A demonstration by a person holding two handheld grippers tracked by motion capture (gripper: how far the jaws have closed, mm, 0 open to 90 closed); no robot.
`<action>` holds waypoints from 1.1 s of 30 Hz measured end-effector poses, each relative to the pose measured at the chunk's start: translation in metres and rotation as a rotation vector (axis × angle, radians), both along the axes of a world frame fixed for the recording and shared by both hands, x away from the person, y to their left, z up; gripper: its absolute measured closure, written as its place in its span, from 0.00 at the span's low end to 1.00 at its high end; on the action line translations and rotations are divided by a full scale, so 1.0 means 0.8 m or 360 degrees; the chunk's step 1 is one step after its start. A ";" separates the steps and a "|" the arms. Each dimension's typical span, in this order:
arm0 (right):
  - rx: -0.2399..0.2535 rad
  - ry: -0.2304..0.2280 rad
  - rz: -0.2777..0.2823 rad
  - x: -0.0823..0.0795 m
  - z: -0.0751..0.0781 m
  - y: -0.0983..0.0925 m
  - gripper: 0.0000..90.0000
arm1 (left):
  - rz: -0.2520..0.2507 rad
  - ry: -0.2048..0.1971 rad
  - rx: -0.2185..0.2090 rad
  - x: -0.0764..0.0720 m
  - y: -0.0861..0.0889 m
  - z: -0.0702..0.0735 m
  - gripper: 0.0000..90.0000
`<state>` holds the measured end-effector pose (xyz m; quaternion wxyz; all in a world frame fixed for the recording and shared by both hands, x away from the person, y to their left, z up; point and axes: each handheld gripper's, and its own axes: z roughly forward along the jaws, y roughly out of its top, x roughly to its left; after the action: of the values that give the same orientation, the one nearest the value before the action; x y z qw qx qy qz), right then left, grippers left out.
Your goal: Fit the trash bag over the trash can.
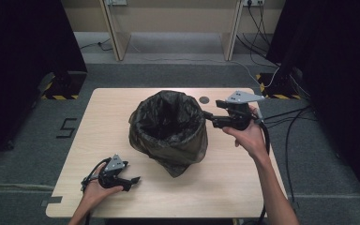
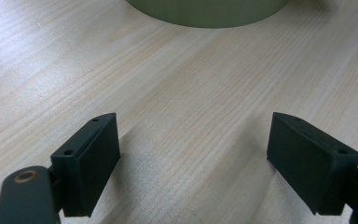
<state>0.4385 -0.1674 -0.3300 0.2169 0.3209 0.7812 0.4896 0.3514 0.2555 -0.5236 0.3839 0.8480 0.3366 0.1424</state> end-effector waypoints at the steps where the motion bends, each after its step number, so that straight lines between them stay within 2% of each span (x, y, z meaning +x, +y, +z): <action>1: 0.0003 0.0002 -0.0011 -0.003 -0.004 -0.006 0.38 | 0.0000 0.0000 0.0000 0.000 0.000 0.000 0.18; 3: 0.0005 0.0004 -0.0019 -0.005 -0.009 -0.011 0.37 | 0.0000 0.0000 0.0000 0.000 0.000 0.000 0.18; 8: 0.0031 0.0016 -0.0075 -0.022 -0.046 -0.044 0.33 | 0.0000 0.0000 0.0000 0.000 0.000 0.000 0.18; 12: 0.0079 0.0065 -0.0112 -0.033 -0.080 -0.063 0.30 | 0.0000 0.0000 -0.0001 0.000 0.000 0.000 0.18; 13: 0.0079 0.0065 -0.0112 -0.033 -0.080 -0.063 0.30 | 0.0000 0.0000 -0.0001 0.000 0.000 0.000 0.18; 14: 0.0088 0.0087 -0.0128 -0.038 -0.095 -0.069 0.28 | 0.0000 0.0000 0.0000 0.000 0.000 0.000 0.18; 15: 0.0092 0.0097 -0.0139 -0.041 -0.102 -0.072 0.28 | 0.0001 0.0000 -0.0002 0.000 0.000 0.000 0.18; 20: 0.0071 0.0121 -0.0184 -0.058 -0.134 -0.076 0.24 | 0.0001 0.0000 -0.0002 0.000 0.000 0.000 0.18; 21: 0.0071 0.0121 -0.0184 -0.058 -0.134 -0.076 0.24 | 0.0001 0.0000 -0.0002 0.000 0.000 0.000 0.18; 22: 0.0057 0.0126 -0.0198 -0.065 -0.145 -0.075 0.23 | 0.0002 -0.0001 -0.0002 0.000 0.000 0.000 0.18; 25: 0.0024 0.0135 -0.0208 -0.074 -0.161 -0.073 0.23 | 0.0002 -0.0001 -0.0002 0.000 0.000 0.000 0.18; 33: -0.0043 0.0188 -0.0226 -0.091 -0.192 -0.068 0.22 | 0.0003 -0.0001 -0.0004 0.000 0.000 0.000 0.18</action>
<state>0.3654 -0.2222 -0.4839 0.2091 0.4008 0.7744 0.4427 0.3513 0.2554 -0.5237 0.3848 0.8472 0.3375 0.1426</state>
